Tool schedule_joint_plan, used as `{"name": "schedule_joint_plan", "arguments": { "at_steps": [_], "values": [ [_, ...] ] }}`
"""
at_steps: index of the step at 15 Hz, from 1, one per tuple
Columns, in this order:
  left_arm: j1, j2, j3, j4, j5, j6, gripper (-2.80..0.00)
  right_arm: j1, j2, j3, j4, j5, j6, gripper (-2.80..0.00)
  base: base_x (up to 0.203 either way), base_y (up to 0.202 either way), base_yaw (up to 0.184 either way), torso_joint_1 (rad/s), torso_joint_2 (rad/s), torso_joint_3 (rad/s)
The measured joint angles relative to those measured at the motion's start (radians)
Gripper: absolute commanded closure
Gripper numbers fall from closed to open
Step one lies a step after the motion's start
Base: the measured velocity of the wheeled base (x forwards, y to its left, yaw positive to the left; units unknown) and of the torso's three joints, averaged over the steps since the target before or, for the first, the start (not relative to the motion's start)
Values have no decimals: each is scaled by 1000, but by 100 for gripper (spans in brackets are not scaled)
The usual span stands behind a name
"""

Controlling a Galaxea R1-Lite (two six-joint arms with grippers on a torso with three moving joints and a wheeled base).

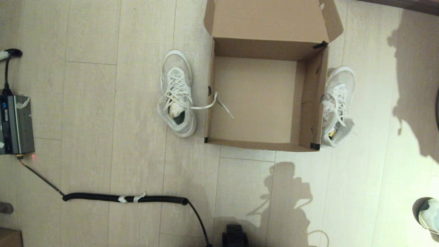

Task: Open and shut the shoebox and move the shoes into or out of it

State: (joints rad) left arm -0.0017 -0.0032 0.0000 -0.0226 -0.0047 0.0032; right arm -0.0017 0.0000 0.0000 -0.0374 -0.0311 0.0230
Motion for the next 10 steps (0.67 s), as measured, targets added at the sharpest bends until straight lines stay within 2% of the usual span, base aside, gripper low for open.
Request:
{"name": "schedule_joint_plan", "arguments": {
  "at_steps": [10],
  "values": [
    [0, 1, 0, 0, 0, 0, 0, 0, 0, 0, 0, -4, 11, 0, 0, 0, 0, 0, 0, 0]
  ]
}}
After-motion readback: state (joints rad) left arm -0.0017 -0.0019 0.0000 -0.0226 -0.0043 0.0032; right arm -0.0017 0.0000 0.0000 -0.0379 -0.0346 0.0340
